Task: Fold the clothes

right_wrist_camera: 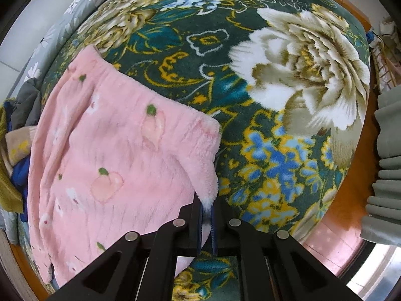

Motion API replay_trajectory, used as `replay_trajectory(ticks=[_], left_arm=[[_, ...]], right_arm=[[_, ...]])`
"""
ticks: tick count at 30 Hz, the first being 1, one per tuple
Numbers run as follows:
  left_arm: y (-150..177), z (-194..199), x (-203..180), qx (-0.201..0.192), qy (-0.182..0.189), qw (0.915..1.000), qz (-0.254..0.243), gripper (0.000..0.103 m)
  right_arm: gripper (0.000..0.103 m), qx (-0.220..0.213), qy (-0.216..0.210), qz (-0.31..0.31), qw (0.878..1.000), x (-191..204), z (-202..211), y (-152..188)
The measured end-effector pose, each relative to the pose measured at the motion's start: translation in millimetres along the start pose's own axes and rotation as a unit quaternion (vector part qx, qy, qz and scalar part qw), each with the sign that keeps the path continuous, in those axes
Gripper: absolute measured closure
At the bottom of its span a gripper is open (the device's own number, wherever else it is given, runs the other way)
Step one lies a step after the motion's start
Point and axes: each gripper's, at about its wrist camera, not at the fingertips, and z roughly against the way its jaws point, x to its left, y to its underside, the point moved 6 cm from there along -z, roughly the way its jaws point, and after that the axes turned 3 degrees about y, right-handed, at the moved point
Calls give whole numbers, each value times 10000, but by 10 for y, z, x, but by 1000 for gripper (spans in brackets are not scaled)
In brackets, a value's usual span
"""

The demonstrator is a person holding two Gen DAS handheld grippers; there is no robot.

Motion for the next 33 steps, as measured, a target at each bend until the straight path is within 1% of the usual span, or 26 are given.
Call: replay_trajectory(ticks=[1, 2, 4, 7, 9, 10, 11, 12, 14, 15, 16, 17, 18, 19, 20, 21, 22, 24, 25, 26, 27, 28, 30, 31, 32, 33], left_arm=[[18, 9, -23, 41, 24, 10000, -87, 68], [22, -2, -18, 92, -69, 9998, -155, 70], [8, -67, 54, 130, -367, 9989, -278, 70], [-19, -129, 72, 103, -582, 9975, -376, 70], [-14, -153, 29, 112, -551, 9974, -444, 70], [-4, -158, 0, 122, -512, 9975, -479, 75], [6, -161, -31, 131, -471, 9975, -518, 97], [16, -139, -76, 137, -374, 9972, -628, 98], [23, -11, -230, -54, 150, 9974, -706, 98], [-29, 157, -315, -479, 530, 9952, -665, 98], [-84, 330, -393, -902, 896, 9900, -611, 98], [-183, 437, -303, -1305, 966, 9863, -302, 98], [-282, 547, -210, -1704, 1034, 9799, 8, 98], [-379, 653, -112, -2084, 1088, 9715, 315, 98], [-458, 561, -5, -2104, 887, 9721, 545, 98], [-486, 430, 112, -1970, 570, 9755, 794, 98], [-511, 303, 228, -1829, 253, 9773, 1038, 98], [-477, 78, 387, -1396, -252, 9814, 1291, 98], [-436, -20, 455, -1184, -475, 9817, 1412, 98], [-400, -42, 504, -1133, -645, 9800, 1506, 97], [-379, -51, 534, -1141, -708, 9773, 1637, 97], [-369, -32, 530, -1203, -615, 9753, 1747, 96], [-359, 77, 516, -1322, -449, 9702, 1978, 82], [-336, 156, 513, -1387, -359, 9671, 2102, 70], [-312, 237, 511, -1457, -271, 9636, 2224, 65], [-241, 356, 493, -1662, -245, 9578, 2332, 64]], right_arm=[[96, 1, 10, 5, 10000, -11, 6, 15], [96, 6, 17, 0, 10000, -23, 10, 32], [96, 19, 29, -15, 10000, -48, 15, 68], [96, 45, 46, -1, 10000, -59, 18, 121], [96, 48, 48, 3, 10000, -82, 34, 157], [95, 49, 42, -11, 10000, -99, 44, 170], [95, 50, 35, -29, 10000, -117, 54, 183], [95, 47, 26, -45, 10000, -130, 63, 193], [95, 53, 19, -35, 10000, -153, 78, 218], [95, 58, 20, -20, 10000, -165, 85, 231], [95, 61, 27, -5, 10000, -177, 89, 244], [95, 66, 39, -9, 10000, -192, 89, 256], [95, 72, 51, -19, 10000, -208, 88, 268], [95, 85, 52, -47, 9999, -220, 84, 283], [95, 100, 49, -80, 9999, -231, 80, 300], [95, 120, 43, -91, 9999, -230, 76, 318], [95, 142, 28, -74, 9999, -224, 75, 342], [95, 158, 9, -35, 9999, -231, 81, 383], [95, 165, -4, -38, 9999, -245, 84, 401], [95, 172, -18, -45, 9998, -261, 87, 418], [95, 178, -45, -65, 9998, -288, 93, 437], [95, 184, -74, -88, 9998, -317, 101, 456], [95, 191, -119, -116, 9997, -348, 112, 478], [95, 198, -145, -127, 9996, -363, 117, 488], [95, 200, -169, -125, 9996, -377, 122, 502], [95, 202, -191, -120, 9995, -392, 128, 516]])
